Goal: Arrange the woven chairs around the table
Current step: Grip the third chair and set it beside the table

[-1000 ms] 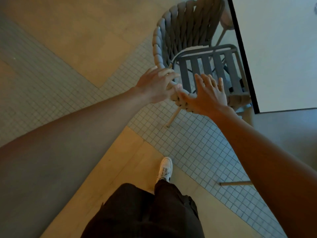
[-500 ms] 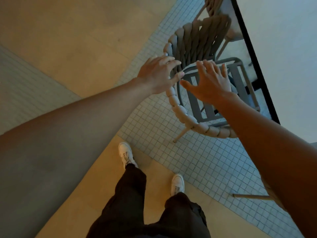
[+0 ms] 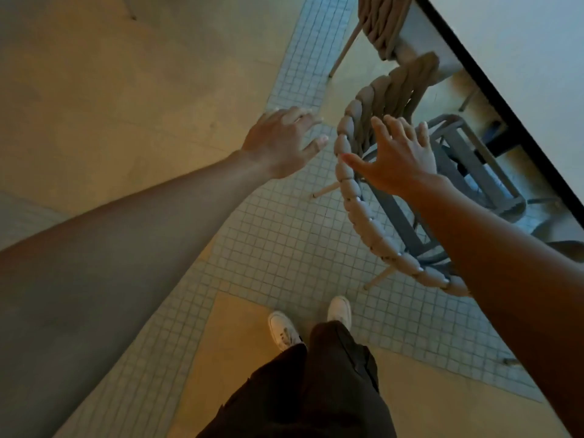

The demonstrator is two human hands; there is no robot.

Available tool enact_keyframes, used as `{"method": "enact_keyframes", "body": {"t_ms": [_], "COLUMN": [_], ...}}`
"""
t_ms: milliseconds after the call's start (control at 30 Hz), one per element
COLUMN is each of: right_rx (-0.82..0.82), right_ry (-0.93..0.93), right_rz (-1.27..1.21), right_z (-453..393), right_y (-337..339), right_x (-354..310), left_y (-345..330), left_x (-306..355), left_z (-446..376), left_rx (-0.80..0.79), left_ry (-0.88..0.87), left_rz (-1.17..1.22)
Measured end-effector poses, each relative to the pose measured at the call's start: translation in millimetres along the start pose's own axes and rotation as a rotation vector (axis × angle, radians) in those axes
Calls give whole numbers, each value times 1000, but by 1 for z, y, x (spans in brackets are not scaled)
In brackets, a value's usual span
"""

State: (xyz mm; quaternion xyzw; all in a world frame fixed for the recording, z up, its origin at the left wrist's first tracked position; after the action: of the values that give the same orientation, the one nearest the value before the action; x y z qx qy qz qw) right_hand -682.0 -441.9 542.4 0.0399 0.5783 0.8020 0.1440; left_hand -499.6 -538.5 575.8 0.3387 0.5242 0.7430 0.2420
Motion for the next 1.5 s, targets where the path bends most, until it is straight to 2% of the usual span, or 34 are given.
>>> {"method": "enact_keyframes", "body": {"t_ms": [133,367,767,967,1333,1500], "right_rx": [4,19,-5,-16,17,52], "right_ry": [3,-32,-155,-245,-527,-588], "right_rz": [-34,-99,-90,-94,-184,-250], "right_z": [-36,-140,-259,-299,-384,-428], "right_y": [7,33,90,103,144,154], "right_x": [-13,-6,24,20,2,-5], "left_y": [9,33,87,104,167,182], "left_x": [-29,-84,-124,-148,-204,-223], "left_z": [-31,-131,-267,-327,-455,-499], "left_rx": [-10,-47,-100,-107,-104,-121], "left_ry": [-41,-85,-192,-316,-590,-661], "left_rz": [-35,-134,-185,-235,-293,-339]}}
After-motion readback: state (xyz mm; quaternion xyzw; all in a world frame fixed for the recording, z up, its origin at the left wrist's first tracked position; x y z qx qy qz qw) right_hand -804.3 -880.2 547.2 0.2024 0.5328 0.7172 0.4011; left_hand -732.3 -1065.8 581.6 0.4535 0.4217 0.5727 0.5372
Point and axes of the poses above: each hand's wrist, its own z-axis away from the middle knuckle, its own y-axis out of the back of the hand, x = y × z, the point moved 7 cm from there along -z, towards the middle knuckle, and after that the axes turned 10 degrees about -x, right-handed, at the moved point
